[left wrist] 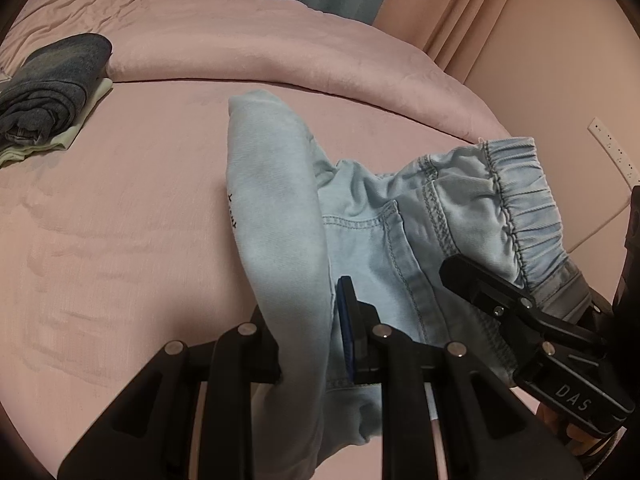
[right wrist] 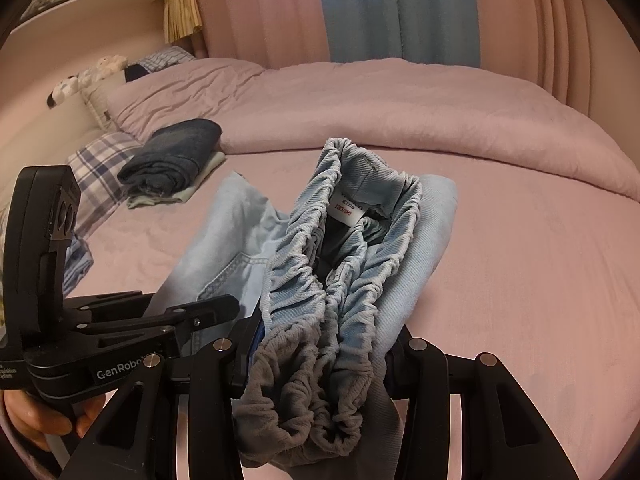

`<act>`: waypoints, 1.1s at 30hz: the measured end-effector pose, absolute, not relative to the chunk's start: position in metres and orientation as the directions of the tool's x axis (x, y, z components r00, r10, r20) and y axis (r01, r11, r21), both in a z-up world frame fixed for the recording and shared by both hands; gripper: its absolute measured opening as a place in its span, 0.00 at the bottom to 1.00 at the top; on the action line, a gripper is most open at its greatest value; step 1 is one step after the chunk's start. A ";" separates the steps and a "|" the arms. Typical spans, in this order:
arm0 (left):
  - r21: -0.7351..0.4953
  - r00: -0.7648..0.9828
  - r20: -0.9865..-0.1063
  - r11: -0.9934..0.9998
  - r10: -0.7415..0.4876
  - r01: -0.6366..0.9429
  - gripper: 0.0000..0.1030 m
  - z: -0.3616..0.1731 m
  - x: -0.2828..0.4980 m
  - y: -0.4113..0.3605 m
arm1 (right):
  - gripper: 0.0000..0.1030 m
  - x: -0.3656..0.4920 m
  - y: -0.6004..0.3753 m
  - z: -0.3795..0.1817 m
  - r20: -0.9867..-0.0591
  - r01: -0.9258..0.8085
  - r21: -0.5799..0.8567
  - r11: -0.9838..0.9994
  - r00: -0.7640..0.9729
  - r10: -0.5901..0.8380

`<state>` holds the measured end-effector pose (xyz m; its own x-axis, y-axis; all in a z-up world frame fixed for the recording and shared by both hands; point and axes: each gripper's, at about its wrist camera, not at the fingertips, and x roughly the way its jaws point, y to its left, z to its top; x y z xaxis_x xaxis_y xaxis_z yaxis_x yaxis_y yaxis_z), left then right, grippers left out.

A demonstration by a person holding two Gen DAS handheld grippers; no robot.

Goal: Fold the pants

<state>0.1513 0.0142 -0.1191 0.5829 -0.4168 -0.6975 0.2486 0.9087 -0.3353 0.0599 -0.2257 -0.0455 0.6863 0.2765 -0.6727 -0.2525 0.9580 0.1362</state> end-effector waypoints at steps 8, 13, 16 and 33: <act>-0.329 0.581 -0.699 0.908 -0.418 0.258 0.19 -0.120 0.151 0.008 | 0.45 0.070 -0.228 -0.045 -0.668 -0.246 0.142 0.959 0.691 0.277; -0.331 0.577 -0.702 0.908 -0.418 0.256 0.19 -0.120 0.151 0.008 | 0.45 0.074 -0.231 -0.047 -0.669 -0.242 0.147 0.959 0.690 0.276; -0.331 0.574 -0.705 0.909 -0.416 0.252 0.19 -0.119 0.153 0.007 | 0.45 0.076 -0.232 -0.048 -0.671 -0.240 0.147 0.960 0.688 0.274; -0.325 0.572 -0.710 0.912 -0.409 0.250 0.19 -0.120 0.162 0.002 | 0.45 0.085 -0.233 -0.053 -0.668 -0.231 0.158 0.960 0.691 0.276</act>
<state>0.1620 0.0023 -0.1204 0.5724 -0.4094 -0.7105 0.2496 0.9123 -0.3246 0.0848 -0.2332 -0.0528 0.6914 0.2760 -0.6677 -0.2309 0.9601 0.1578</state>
